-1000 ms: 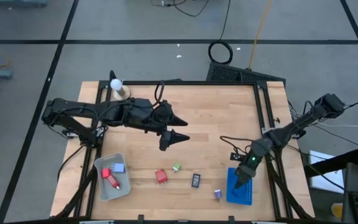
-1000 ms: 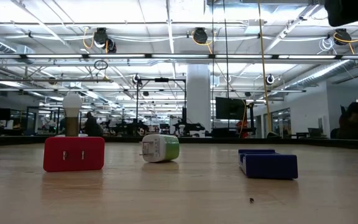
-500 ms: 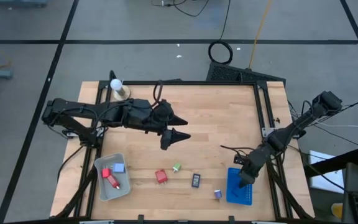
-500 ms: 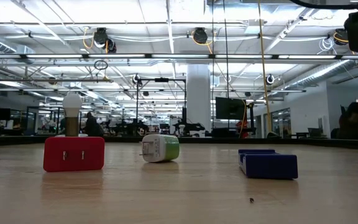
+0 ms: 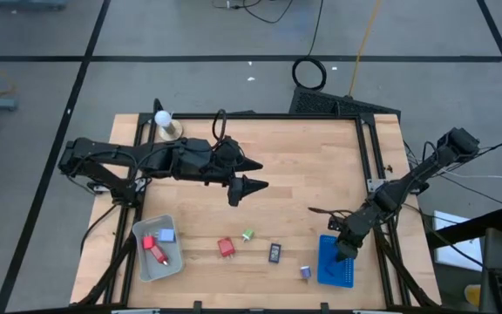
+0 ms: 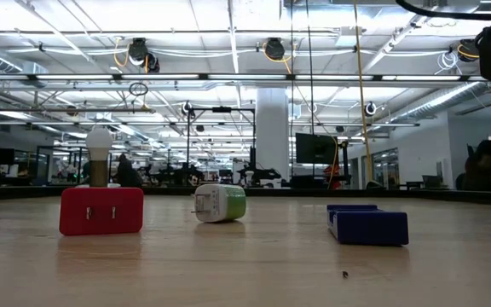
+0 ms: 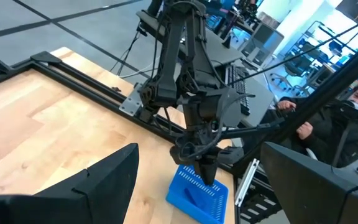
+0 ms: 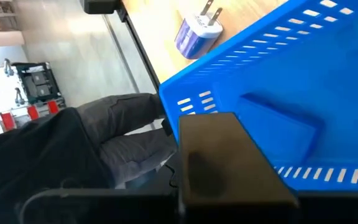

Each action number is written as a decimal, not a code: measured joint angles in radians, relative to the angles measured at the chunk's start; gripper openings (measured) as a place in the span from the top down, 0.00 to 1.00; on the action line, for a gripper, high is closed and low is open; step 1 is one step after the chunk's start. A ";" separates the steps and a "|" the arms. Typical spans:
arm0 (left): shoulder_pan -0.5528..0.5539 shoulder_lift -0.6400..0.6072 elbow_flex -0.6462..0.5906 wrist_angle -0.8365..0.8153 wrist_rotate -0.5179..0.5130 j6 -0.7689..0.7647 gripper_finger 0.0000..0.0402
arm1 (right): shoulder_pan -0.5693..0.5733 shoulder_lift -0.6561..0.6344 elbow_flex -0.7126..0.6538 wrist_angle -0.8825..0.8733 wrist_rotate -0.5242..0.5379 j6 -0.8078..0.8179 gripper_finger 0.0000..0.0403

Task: Pick & Place Office items
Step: Put the black mini digital clock into the blue bin, then put the red power adapter into the gray bin

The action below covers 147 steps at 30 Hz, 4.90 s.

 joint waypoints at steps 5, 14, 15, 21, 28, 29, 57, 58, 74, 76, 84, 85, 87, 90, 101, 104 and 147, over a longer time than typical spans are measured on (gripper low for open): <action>0.000 0.000 0.000 0.000 -0.003 0.000 0.16 | 0.000 0.000 0.000 0.005 -0.001 -0.007 0.92; 0.002 0.000 0.000 -0.005 -0.004 0.010 0.16 | 0.000 0.000 0.000 0.005 -0.002 -0.001 0.77; 0.002 0.000 0.000 -0.005 -0.005 0.015 0.16 | 0.000 0.000 0.000 0.005 -0.002 0.000 0.76; 0.003 0.000 0.000 -0.005 -0.006 0.029 0.16 | 0.000 0.000 0.000 0.005 -0.005 0.001 0.76; 0.004 0.000 0.000 -0.005 -0.006 0.034 0.16 | 0.000 0.000 0.000 0.005 -0.006 0.019 0.76; 0.004 0.000 0.000 -0.005 -0.006 0.034 0.16 | 0.000 0.000 0.000 0.005 -0.006 0.019 0.76; 0.019 0.000 0.000 -0.005 -0.007 0.047 0.16 | 0.001 0.000 0.000 0.045 -0.002 0.020 0.75; 0.019 0.000 0.000 -0.005 -0.007 0.047 0.16 | 0.003 0.000 0.000 0.050 -0.002 0.020 0.75; 0.035 0.000 0.000 -0.005 -0.006 0.051 0.16 | 0.053 -0.001 0.000 0.027 0.000 0.027 0.64; 0.036 0.000 0.000 -0.005 -0.006 0.051 0.16 | 0.053 -0.001 0.000 0.027 0.001 0.027 0.59; 0.035 0.000 0.000 -0.004 -0.006 0.051 0.16 | 0.053 -0.001 0.000 0.027 0.001 0.027 0.49; 0.036 0.000 0.000 -0.004 -0.006 0.051 0.16 | 0.053 -0.001 0.000 0.027 0.001 0.027 0.48; 0.036 0.000 0.000 -0.004 -0.006 0.051 0.16 | 0.053 -0.001 0.000 0.026 0.001 0.035 0.48; 0.036 0.000 0.000 -0.004 -0.006 0.051 0.16 | 0.053 -0.001 0.000 0.010 0.002 0.046 0.48; 0.038 0.000 0.000 -0.004 -0.006 0.052 0.16 | 0.055 -0.001 -0.001 0.039 0.027 0.058 0.48; 0.038 0.000 0.000 -0.004 -0.006 0.051 0.16 | 0.059 0.000 -0.001 0.032 0.023 0.058 0.48; 0.046 0.000 0.000 -0.003 -0.006 0.042 0.16 | 0.066 0.000 0.000 0.057 -0.029 0.067 0.48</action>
